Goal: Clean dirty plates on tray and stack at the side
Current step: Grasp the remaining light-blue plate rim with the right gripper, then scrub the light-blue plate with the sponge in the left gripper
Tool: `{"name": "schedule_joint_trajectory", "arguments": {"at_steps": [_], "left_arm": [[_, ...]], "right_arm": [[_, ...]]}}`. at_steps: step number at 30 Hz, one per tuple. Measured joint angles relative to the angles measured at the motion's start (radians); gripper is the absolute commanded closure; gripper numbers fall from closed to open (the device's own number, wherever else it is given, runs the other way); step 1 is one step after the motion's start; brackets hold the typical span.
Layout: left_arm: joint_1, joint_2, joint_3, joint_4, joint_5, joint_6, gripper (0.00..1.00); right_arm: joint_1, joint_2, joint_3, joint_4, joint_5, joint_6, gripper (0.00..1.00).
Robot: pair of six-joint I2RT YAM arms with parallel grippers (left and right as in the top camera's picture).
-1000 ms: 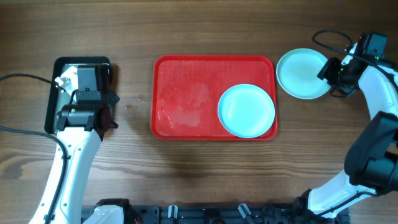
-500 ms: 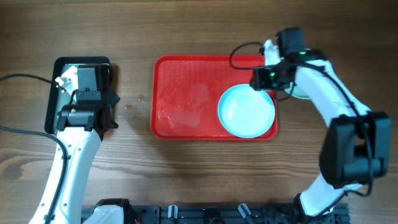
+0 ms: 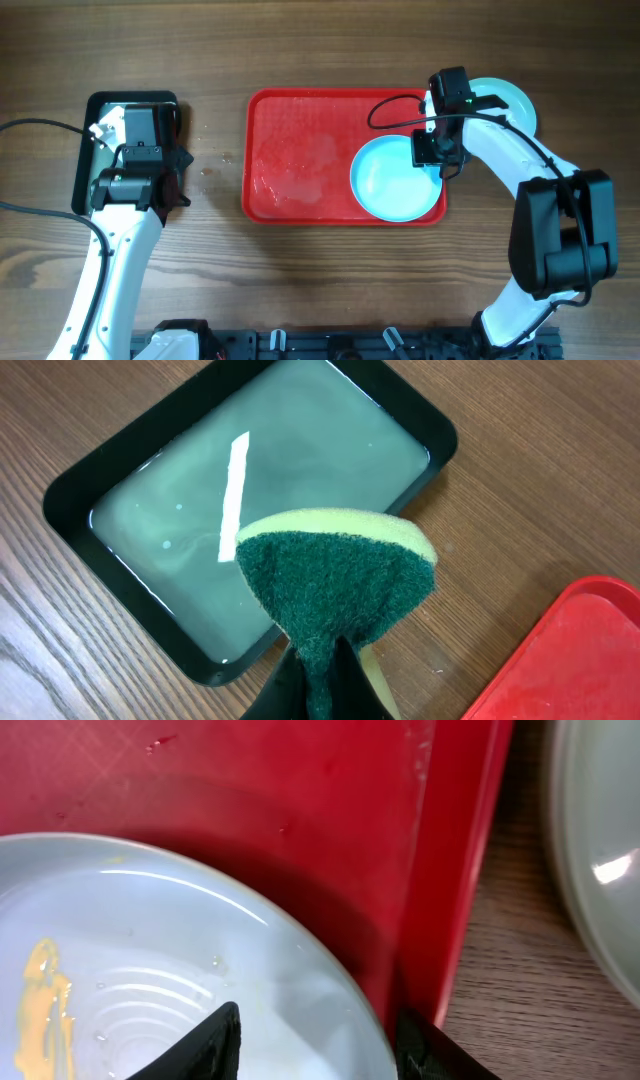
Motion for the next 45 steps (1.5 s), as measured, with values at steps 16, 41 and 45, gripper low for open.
{"name": "schedule_joint_trajectory", "arguments": {"at_steps": [16, 41, 45], "left_arm": [[0.000, 0.000, 0.000, 0.002, 0.011, 0.000, 0.96], [-0.182, 0.214, 0.000, 0.200, 0.496, 0.000, 0.96], [-0.274, 0.318, 0.000, 0.270, 0.525, 0.000, 0.96]], "right_arm": [[-0.006, 0.000, -0.001, -0.082, -0.181, 0.133, 0.66], [0.221, -0.013, -0.114, 0.317, -0.219, 0.309, 0.96], [0.227, -0.003, -0.114, 0.358, -0.226, 0.282, 0.96]]}}
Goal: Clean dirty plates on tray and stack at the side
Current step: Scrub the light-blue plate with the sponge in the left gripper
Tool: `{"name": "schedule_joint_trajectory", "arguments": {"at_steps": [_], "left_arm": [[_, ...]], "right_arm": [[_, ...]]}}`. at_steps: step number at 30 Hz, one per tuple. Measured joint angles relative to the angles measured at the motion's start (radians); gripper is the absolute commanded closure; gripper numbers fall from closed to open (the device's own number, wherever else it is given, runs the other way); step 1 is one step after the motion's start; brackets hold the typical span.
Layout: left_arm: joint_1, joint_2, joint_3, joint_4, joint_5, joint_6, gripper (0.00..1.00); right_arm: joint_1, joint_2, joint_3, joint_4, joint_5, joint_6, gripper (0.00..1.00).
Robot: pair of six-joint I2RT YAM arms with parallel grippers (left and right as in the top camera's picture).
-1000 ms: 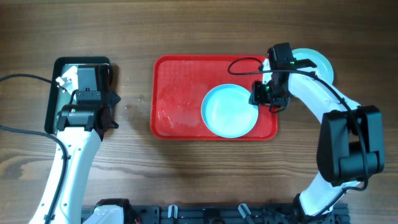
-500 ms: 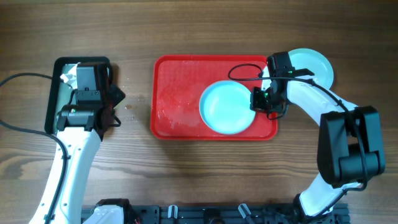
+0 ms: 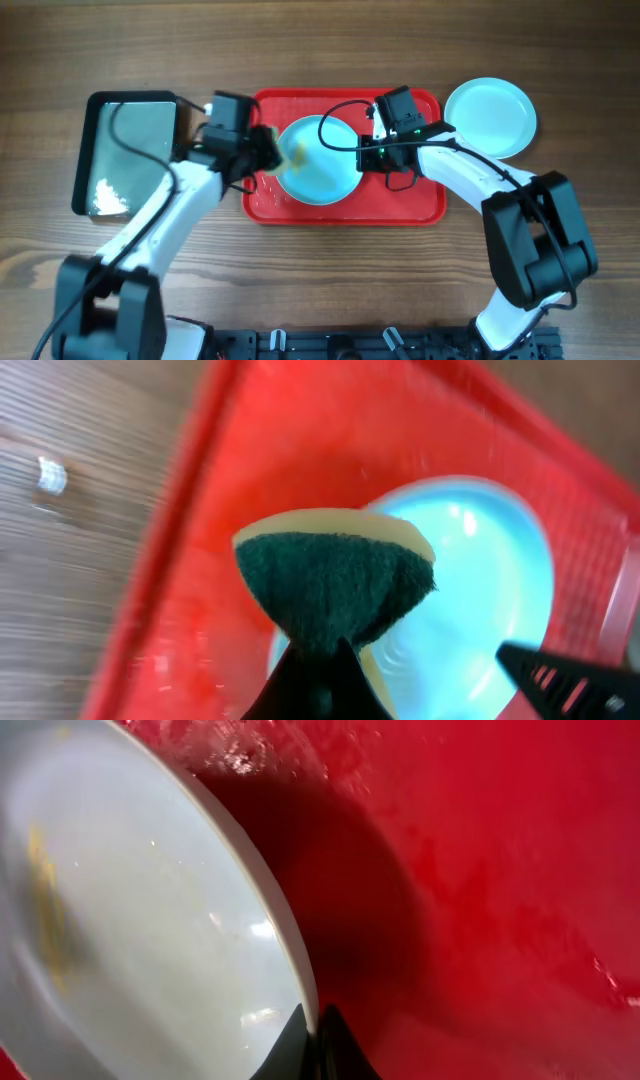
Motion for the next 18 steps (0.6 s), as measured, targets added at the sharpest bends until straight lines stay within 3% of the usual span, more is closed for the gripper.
{"name": "schedule_joint_trajectory", "arguments": {"at_steps": [3, 4, 6, 9, 11, 14, 18], "left_arm": [[-0.065, 0.065, 0.000, 0.051, 0.022, 0.000, 0.96], [-0.082, 0.076, 0.000, 0.059, 0.029, 0.000, 0.96], [-0.112, 0.093, 0.000, 0.084, 0.033, 0.000, 0.96], [-0.133, 0.102, 0.000, 0.094, 0.032, 0.000, 0.96], [-0.133, 0.104, 0.000, 0.099, 0.032, 0.000, 0.96], [-0.133, 0.104, 0.000, 0.100, 0.032, 0.000, 0.96], [-0.136, 0.106, 0.000, 0.111, 0.032, 0.000, 0.96]], "right_arm": [[0.000, 0.021, 0.000, 0.005, -0.020, -0.025, 0.95], [0.000, 0.026, 0.000, 0.002, -0.022, -0.028, 0.91], [-0.001, 0.029, 0.000, -0.024, -0.037, -0.035, 0.66], [0.000, 0.029, 0.011, -0.057, -0.080, -0.047, 0.66], [0.000, 0.030, 0.016, -0.075, -0.092, -0.048, 0.69], [0.000, 0.030, 0.017, -0.075, -0.087, -0.045, 0.96], [0.000, 0.031, 0.017, -0.080, -0.053, -0.047, 0.96]]}}
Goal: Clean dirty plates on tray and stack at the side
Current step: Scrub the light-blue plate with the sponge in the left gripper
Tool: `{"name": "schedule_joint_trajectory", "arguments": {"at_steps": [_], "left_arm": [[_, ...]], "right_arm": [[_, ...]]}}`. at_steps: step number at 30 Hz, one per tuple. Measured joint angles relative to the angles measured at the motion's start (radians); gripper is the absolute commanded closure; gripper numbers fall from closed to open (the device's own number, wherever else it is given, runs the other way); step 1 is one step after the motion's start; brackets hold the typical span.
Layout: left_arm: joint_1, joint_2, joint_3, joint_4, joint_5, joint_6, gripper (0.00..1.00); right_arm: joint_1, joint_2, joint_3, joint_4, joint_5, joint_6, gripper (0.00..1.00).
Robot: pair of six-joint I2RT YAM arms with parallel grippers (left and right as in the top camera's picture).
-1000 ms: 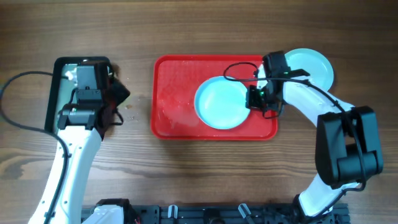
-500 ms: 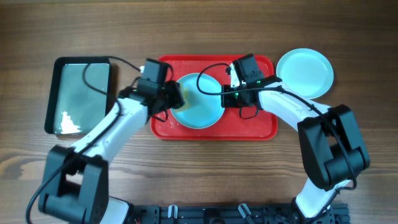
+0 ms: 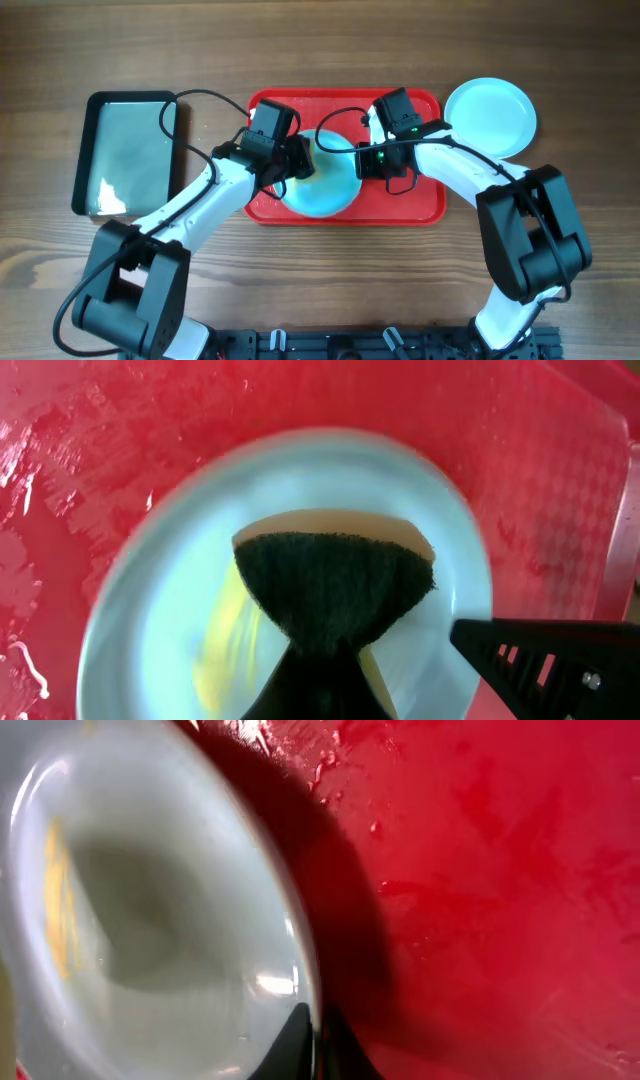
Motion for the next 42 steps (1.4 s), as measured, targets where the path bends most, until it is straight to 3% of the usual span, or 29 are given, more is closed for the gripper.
{"name": "schedule_joint_trajectory", "arguments": {"at_steps": [9, 14, 23, 27, 30, 34, 37, 42], "left_arm": [[-0.062, 0.120, 0.000, 0.103, 0.001, 0.000, 0.96], [-0.062, 0.133, 0.003, 0.087, -0.009, 0.000, 0.96], [-0.033, 0.101, 0.031, -0.164, -0.378, 0.000, 0.96], [-0.028, 0.053, 0.020, -0.185, -0.444, 0.001, 0.96], [0.003, -0.016, 0.008, -0.136, -0.404, 0.001, 0.96], [0.016, -0.029, 0.007, -0.039, -0.200, 0.000, 0.96], [0.002, 0.002, 0.007, 0.002, -0.081, 0.000, 0.96], [-0.020, 0.098, 0.006, 0.039, -0.025, 0.000, 0.96]], "right_arm": [[0.000, 0.000, 0.001, -0.001, 0.008, 0.000, 0.96], [0.000, 0.000, 0.001, -0.001, 0.014, 0.000, 0.96], [0.015, 0.001, 0.005, 0.011, 0.000, 0.001, 0.96], [0.027, 0.001, 0.011, 0.013, -0.002, 0.001, 0.96], [0.011, 0.001, 0.011, 0.000, 0.031, 0.000, 0.96], [0.002, 0.001, 0.011, 0.001, 0.044, 0.000, 0.96], [0.002, 0.001, 0.011, 0.001, 0.045, 0.000, 0.96], [0.002, 0.001, 0.011, 0.001, 0.045, 0.000, 0.96]]}}
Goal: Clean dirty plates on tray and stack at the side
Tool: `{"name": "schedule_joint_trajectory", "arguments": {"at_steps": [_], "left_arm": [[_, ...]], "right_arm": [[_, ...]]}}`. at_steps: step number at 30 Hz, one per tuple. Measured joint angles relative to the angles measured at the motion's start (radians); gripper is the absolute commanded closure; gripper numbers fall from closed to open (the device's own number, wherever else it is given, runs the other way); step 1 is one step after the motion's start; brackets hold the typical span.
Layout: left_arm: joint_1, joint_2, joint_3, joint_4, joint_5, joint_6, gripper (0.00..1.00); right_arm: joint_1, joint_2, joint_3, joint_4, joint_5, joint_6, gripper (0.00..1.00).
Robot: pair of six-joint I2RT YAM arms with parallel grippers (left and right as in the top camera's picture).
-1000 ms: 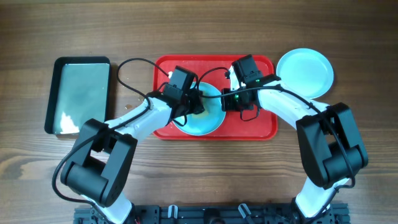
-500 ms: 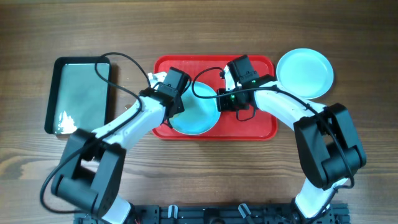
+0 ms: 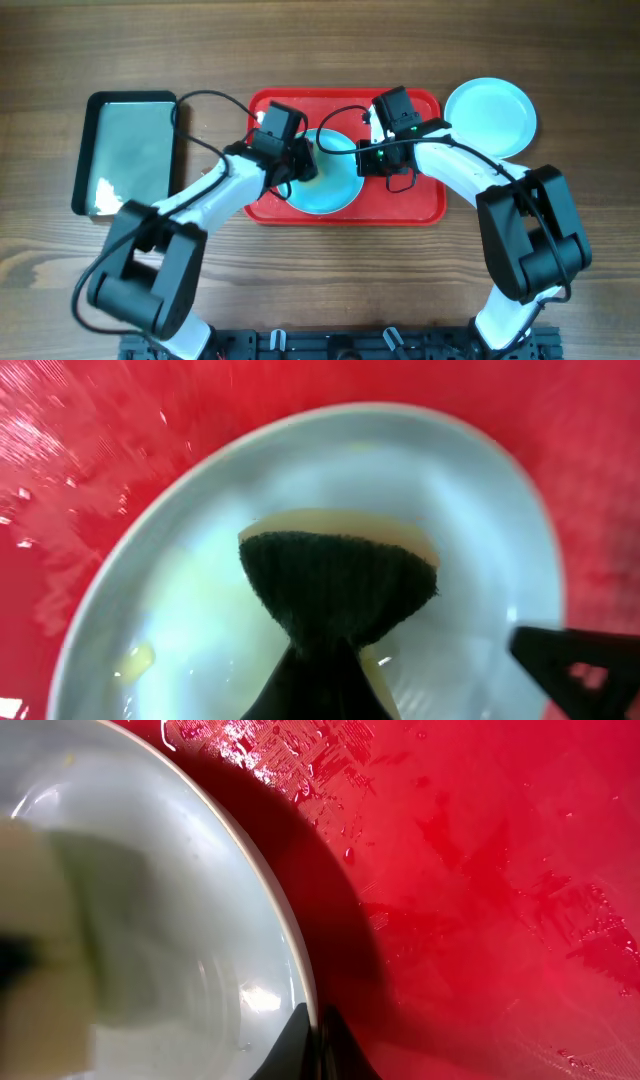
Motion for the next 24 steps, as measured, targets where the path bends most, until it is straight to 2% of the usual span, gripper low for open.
{"name": "schedule_joint_trajectory", "arguments": {"at_steps": [3, 9, 16, 21, 24], "left_arm": [[-0.002, 0.023, 0.000, -0.003, -0.043, 0.000, 0.96], [-0.025, 0.007, 0.015, -0.159, -0.404, 0.000, 0.96], [-0.012, -0.105, 0.001, -0.230, -0.660, 0.000, 0.96], [0.054, -0.330, -0.007, -0.237, -0.659, -0.008, 0.96], [0.193, -0.488, -0.007, -0.262, -0.629, -0.021, 0.96]], "right_arm": [[0.000, 0.000, 0.000, 0.000, 0.000, 0.000, 0.96], [0.015, 0.000, 0.000, 0.006, -0.028, 0.000, 0.96], [0.011, 0.000, 0.002, 0.024, -0.011, 0.000, 0.96], [-0.005, 0.000, 0.010, 0.014, 0.017, -0.031, 0.96], [0.000, -0.016, 0.082, -0.087, 0.076, -0.090, 0.96]]}}
